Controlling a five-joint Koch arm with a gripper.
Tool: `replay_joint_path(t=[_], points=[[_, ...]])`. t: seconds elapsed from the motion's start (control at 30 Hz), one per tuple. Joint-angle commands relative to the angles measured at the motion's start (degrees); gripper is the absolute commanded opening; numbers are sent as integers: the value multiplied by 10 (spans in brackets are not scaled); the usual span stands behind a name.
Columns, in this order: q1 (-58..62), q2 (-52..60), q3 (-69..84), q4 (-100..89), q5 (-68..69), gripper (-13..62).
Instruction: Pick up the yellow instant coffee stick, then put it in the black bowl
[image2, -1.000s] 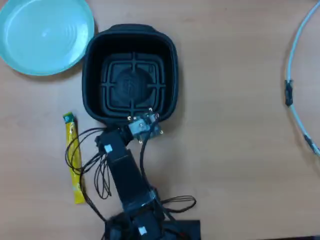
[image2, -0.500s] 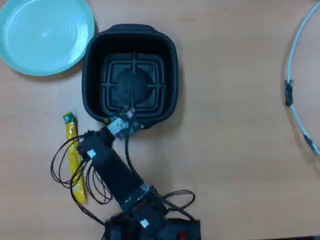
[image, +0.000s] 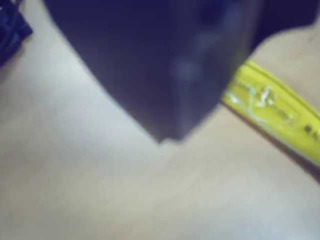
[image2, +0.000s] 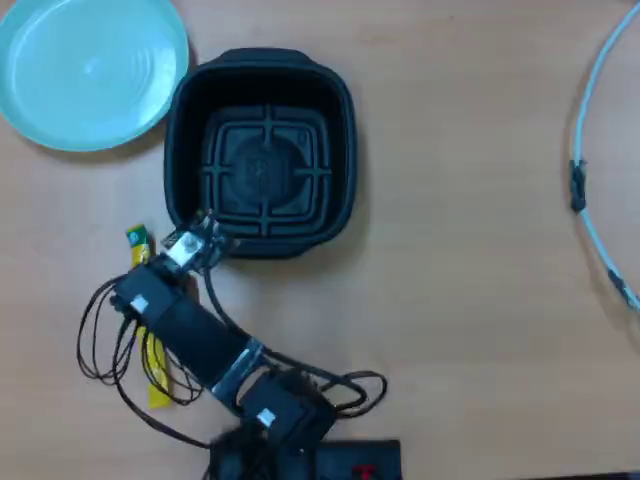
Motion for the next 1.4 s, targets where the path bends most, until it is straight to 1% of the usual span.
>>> replay_joint_path(t=[0.0,0.13,0.2,0.5,0.87,1.1,1.23,1.37], points=[[-21,-17,-62,11,27,118],[-38,-47,-79,11,28,207],[-48,-63,-89,11,28,239],[-80,-149,-143,11,30,314],[-110,-209,-161,-24,31,353],[-120,-217,-158,-54,39,354],[-120,-255,-161,-66,38,354],[-117,-265,-156,-72,38,353]])
